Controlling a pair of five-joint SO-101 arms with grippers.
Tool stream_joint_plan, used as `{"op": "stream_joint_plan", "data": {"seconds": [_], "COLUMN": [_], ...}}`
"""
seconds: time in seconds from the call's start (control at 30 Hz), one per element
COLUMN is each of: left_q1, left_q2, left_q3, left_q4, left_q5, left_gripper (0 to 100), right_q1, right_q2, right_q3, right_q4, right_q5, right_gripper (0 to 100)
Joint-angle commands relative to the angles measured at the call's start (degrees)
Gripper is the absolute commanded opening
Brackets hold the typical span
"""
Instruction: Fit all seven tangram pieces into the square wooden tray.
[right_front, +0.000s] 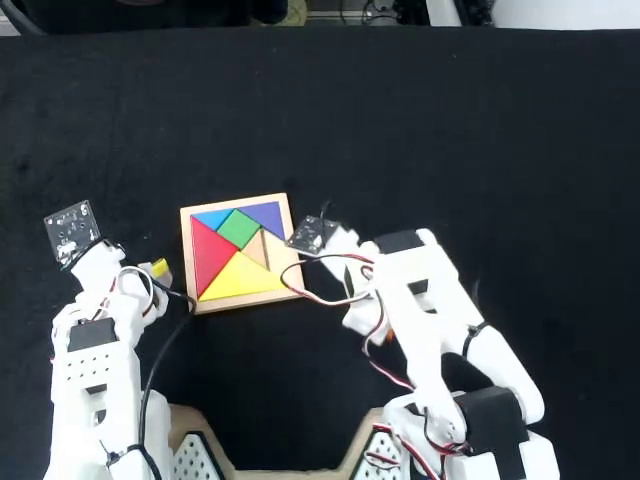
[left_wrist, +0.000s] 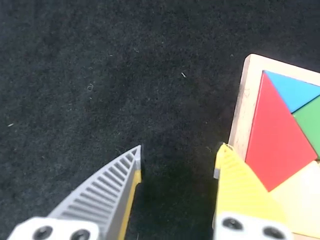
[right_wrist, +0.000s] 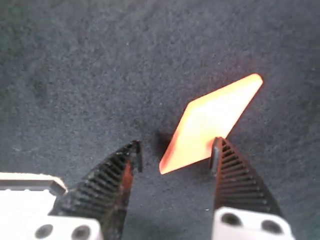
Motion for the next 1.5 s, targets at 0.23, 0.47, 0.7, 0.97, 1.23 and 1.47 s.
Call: {"op": "stream_joint_plan", "data": {"seconds": [0.23, 0.47, 0.7, 0.97, 1.23, 1.47], "left_q1": [0.8, 0.8, 0.8, 0.8, 0.8, 0.8], "left_q2": [-1.0, -1.0, -1.0, -1.0, -1.0, -1.0], "left_q3": [-1.1, -1.0, -1.0, -0.9, -0.9, -0.9], "left_q4": [-0.3, -0.3, -0.3, -0.3, -0.3, -0.3], "left_q5": [-0.6, -0.6, -0.7, -0.7, -0.7, -0.7], "left_gripper": [25, 25, 25, 25, 25, 25], "right_q1": [-0.9, -0.7, -0.9, -0.5, -0.5, 0.4], "right_q2": [-1.9, -1.5, -1.4, 6.5, 7.6, 7.6], "right_q3": [-2.9, -1.2, -0.3, -1.2, -3.9, -6.1], "right_q4": [1.1, -2.5, -2.8, -4.9, -6.9, -6.9], "right_q5": [-0.1, -0.4, -0.4, -0.4, -3.6, -4.1], "right_gripper": [21.9, 21.9, 21.9, 21.9, 21.9, 21.8]}}
